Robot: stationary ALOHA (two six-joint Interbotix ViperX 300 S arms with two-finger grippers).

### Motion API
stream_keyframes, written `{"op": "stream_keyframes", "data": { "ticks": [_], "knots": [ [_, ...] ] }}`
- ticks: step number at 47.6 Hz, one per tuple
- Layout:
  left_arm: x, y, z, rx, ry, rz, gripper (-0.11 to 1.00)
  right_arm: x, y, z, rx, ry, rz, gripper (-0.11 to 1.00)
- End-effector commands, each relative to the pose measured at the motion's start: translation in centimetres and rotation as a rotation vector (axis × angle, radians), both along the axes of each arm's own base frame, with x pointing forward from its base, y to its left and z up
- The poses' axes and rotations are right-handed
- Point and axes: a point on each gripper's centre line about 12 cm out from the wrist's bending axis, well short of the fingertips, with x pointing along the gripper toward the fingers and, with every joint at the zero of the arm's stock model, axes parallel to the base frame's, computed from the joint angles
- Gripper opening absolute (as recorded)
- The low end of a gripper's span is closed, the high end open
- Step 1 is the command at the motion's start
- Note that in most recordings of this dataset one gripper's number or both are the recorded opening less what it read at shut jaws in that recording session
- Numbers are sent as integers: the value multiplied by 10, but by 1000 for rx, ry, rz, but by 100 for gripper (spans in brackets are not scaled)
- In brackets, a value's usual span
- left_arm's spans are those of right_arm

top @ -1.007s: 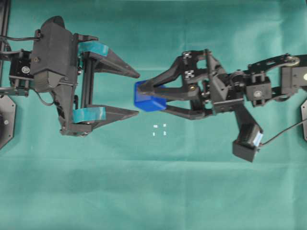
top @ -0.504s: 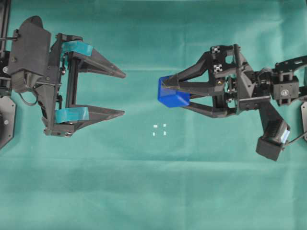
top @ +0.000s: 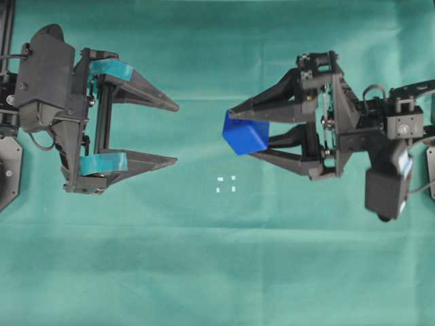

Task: Handover the blue block to the right arm after grasping it with the left arm, then place it in the designated position.

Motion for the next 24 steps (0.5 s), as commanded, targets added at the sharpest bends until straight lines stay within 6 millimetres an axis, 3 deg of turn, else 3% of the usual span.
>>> {"op": "stream_keyframes", "data": {
  "ticks": [1, 13, 24],
  "knots": [
    [0, -1, 11, 1, -32, -4, 100, -1, 1, 12, 142, -28, -18, 62],
    [0, -1, 11, 5, -32, -5, 100, -2, 3, 12, 632, 9, -98, 62],
    [1, -1, 11, 5, -31, -5, 100, -3, 2, 12, 814, 27, -141, 62]
  ]
}}
